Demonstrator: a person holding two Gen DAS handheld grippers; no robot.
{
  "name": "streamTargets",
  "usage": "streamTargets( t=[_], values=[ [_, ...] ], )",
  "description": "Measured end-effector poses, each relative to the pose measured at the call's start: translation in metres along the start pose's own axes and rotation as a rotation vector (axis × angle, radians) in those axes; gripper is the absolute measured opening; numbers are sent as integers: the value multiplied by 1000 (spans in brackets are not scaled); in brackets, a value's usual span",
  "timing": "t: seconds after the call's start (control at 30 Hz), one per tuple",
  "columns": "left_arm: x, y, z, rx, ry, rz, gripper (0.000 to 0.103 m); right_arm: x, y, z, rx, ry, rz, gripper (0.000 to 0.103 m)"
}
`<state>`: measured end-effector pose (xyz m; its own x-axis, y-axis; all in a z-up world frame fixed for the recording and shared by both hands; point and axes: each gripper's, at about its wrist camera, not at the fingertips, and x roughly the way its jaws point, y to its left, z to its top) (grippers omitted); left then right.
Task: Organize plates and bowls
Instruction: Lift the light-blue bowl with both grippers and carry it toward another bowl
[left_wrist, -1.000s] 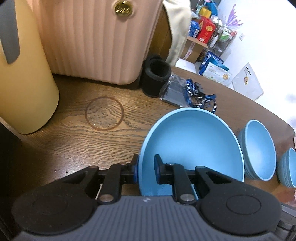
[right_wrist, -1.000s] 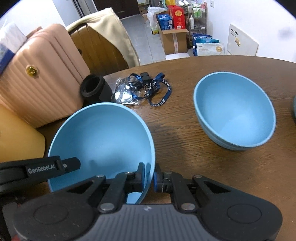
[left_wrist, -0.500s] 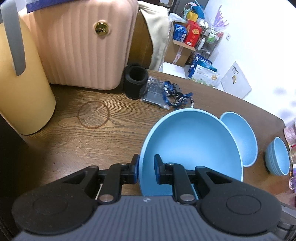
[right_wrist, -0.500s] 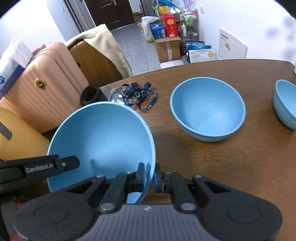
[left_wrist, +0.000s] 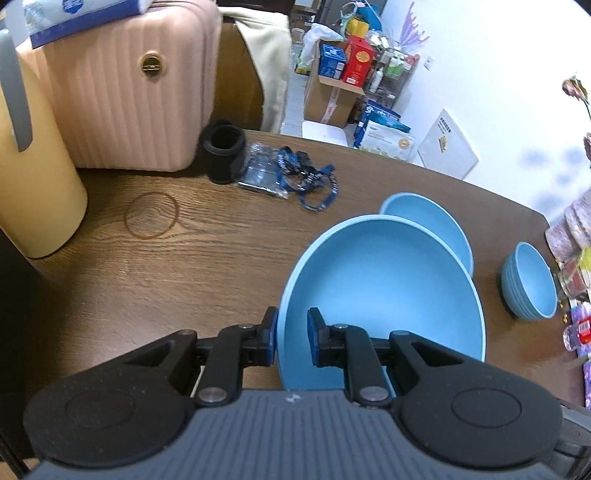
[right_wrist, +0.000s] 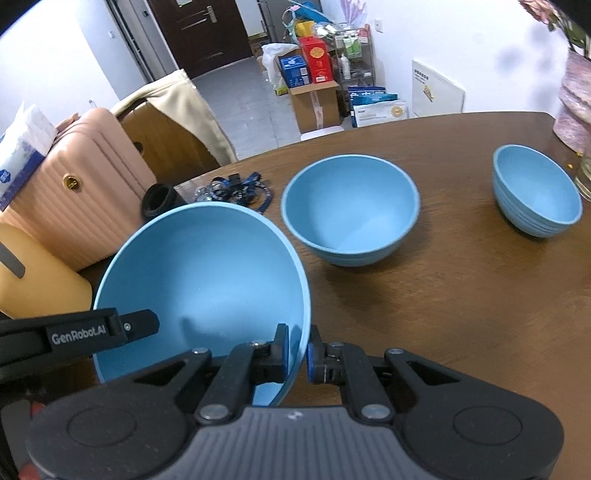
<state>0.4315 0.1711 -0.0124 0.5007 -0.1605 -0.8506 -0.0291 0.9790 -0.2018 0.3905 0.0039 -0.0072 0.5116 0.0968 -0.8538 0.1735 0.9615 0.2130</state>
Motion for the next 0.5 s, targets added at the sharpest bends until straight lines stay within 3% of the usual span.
streamTargets(
  t=[0.5],
  values=[
    [-2, -80, -34, 64, 23, -21, 17, -28, -81, -10, 61, -5, -33, 9]
  ],
)
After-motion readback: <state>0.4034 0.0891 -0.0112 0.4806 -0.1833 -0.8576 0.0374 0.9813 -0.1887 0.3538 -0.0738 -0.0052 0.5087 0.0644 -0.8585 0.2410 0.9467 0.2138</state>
